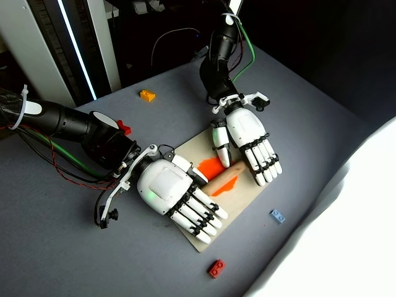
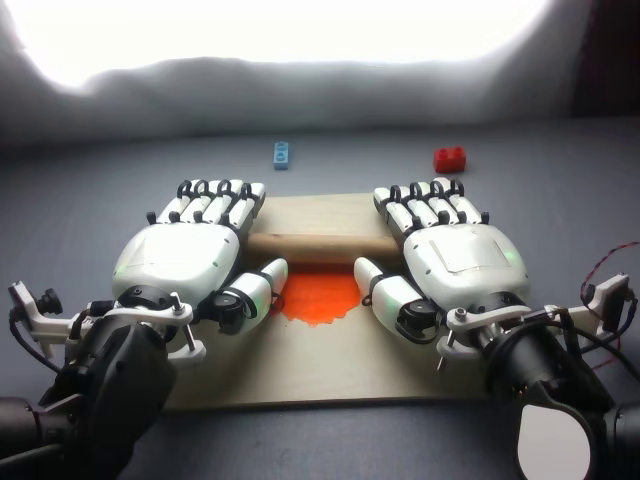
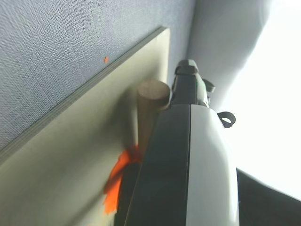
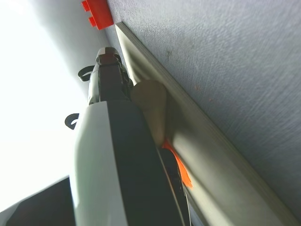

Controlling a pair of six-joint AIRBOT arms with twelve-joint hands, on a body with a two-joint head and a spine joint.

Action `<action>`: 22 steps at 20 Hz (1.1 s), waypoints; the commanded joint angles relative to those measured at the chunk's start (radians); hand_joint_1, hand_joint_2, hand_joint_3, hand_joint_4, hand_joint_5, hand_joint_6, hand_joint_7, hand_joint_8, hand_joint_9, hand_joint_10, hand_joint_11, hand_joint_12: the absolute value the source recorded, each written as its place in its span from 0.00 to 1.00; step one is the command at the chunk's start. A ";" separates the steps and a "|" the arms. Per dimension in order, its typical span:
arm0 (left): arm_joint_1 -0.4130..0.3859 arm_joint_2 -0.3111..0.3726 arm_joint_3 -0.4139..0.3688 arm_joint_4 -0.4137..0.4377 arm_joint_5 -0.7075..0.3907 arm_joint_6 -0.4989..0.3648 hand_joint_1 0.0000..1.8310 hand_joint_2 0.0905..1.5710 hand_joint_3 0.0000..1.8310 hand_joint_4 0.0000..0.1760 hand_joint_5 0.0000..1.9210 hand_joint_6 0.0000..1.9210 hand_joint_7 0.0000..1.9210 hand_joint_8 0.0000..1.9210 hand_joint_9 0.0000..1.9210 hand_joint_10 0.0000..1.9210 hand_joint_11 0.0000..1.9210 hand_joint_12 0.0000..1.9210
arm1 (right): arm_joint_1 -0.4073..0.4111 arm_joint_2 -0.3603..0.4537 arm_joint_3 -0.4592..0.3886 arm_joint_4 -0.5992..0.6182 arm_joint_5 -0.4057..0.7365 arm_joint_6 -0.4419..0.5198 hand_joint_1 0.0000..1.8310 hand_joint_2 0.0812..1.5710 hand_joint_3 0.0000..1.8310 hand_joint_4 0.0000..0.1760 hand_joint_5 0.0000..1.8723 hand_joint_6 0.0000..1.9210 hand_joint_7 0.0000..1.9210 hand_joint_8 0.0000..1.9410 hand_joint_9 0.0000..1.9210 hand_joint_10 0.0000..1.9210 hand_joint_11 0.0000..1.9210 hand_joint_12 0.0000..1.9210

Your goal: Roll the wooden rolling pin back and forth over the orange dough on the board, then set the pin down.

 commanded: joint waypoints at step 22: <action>-0.049 -0.025 0.071 0.002 -0.047 -0.027 0.00 0.99 0.00 0.00 0.00 0.00 0.00 0.00 0.00 0.00 0.00 0.00 | 0.042 -0.008 0.053 -0.020 -0.061 0.022 0.00 0.96 0.00 0.00 0.04 0.00 0.04 0.00 0.03 0.00 0.00 0.00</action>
